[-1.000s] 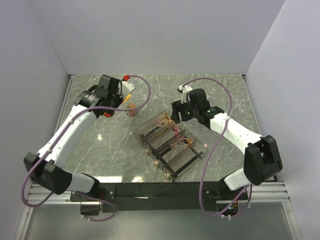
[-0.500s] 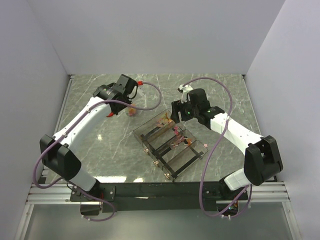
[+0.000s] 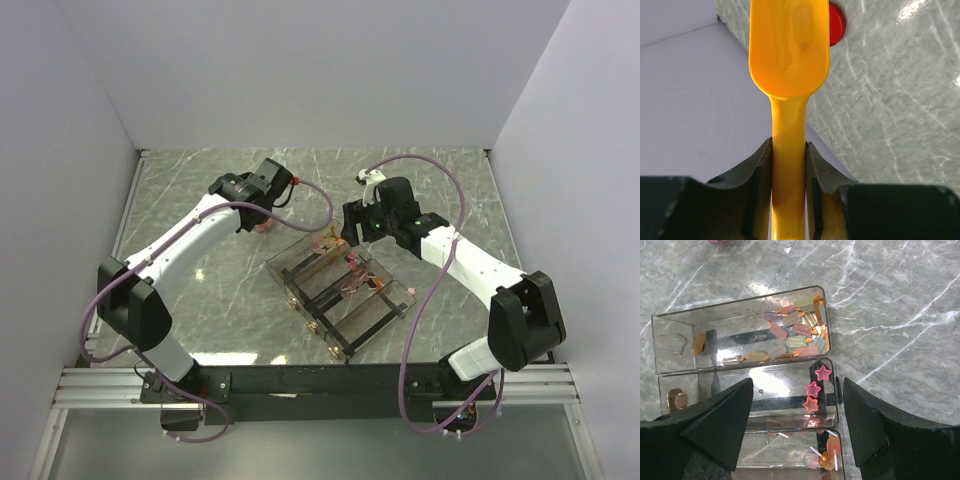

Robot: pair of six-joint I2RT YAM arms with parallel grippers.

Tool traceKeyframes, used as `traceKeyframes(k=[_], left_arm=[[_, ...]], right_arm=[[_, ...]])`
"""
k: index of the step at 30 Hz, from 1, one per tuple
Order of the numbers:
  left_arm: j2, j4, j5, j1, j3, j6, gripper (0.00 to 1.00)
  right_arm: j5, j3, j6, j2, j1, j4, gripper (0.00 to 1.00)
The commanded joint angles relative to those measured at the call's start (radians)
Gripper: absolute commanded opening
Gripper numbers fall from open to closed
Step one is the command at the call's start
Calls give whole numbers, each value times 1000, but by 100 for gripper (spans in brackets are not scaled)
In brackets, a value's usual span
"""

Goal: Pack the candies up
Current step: Place the fake candies in the packing bottle.

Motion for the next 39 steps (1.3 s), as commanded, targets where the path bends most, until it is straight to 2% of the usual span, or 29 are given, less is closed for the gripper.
traceKeyframes(k=[1,15,21,22,24,26,32,39], left_arm=[[11,-6,-106,-26,30,40,1],[40,18,-221,-90,1,107,1],[54,14,-233,-121,-8,114,1],[49,15,-189,-130,-4,115,1],[47,32,-155,-124,-7,127,1],[58,37,-218,-118,-22,126,1],[63,29,-190,-110,-3,109,1],[54,34,-236,-96,1,86,1]], right_arm=[[12,-7,0,-35,-4,32,79],[18,-5,0,-31,-7,28,79],[18,-1,0,-22,-4,24,79],[20,-1,0,-20,-4,24,79],[18,4,0,-16,-4,19,79],[18,4,-1,-15,-5,16,79],[20,1,-1,-20,-4,21,79],[21,1,-1,-23,-4,19,79]])
